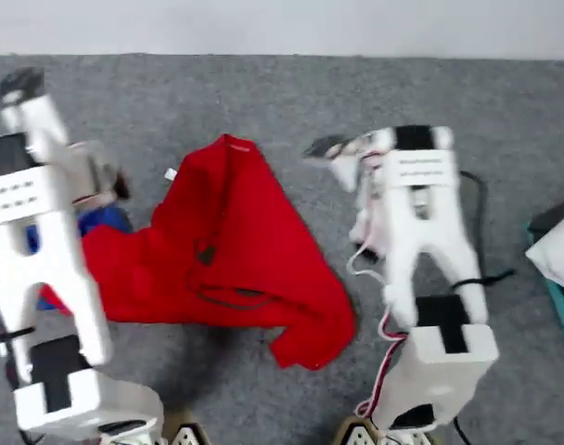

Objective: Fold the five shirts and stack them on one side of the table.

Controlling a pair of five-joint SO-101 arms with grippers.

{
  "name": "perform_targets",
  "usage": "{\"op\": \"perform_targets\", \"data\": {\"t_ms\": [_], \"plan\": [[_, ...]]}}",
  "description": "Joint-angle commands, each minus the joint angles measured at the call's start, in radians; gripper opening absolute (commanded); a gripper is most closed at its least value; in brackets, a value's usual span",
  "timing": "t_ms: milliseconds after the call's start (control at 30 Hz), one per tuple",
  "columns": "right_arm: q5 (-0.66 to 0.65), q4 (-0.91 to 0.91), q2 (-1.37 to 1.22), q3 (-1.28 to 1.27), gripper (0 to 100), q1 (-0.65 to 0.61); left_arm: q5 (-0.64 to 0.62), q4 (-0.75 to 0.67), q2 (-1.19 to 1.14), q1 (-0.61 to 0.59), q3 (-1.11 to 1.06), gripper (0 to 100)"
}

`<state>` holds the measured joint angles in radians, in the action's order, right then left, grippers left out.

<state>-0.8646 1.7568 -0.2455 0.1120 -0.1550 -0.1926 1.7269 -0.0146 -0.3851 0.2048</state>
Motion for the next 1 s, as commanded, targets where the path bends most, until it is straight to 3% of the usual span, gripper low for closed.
{"op": "perform_targets", "data": {"t_ms": [0,233,400,667,767,900,967], "plan": [[-0.018,0.044,0.048,-0.100,40.2,-0.143,0.117,0.031,0.006,-0.176,-0.070,25],[-0.018,0.044,0.048,-0.358,40.2,-0.392,0.178,0.029,0.006,-0.295,-0.105,25],[-0.020,0.035,0.039,-0.459,40.1,-0.456,0.193,0.029,0.006,-0.305,-0.105,25],[-0.018,-0.056,0.038,-0.463,38.8,-0.344,0.193,0.029,0.006,-0.304,-0.105,25],[-0.020,-0.136,0.038,-0.463,26.4,-0.268,0.193,0.029,0.006,-0.304,-0.105,25],[-0.017,-0.246,0.038,-0.463,0.0,-0.203,0.192,0.029,0.006,-0.304,-0.105,25],[-0.017,-0.282,0.038,-0.463,4.7,-0.174,0.192,0.029,0.006,-0.304,-0.105,25]]}}
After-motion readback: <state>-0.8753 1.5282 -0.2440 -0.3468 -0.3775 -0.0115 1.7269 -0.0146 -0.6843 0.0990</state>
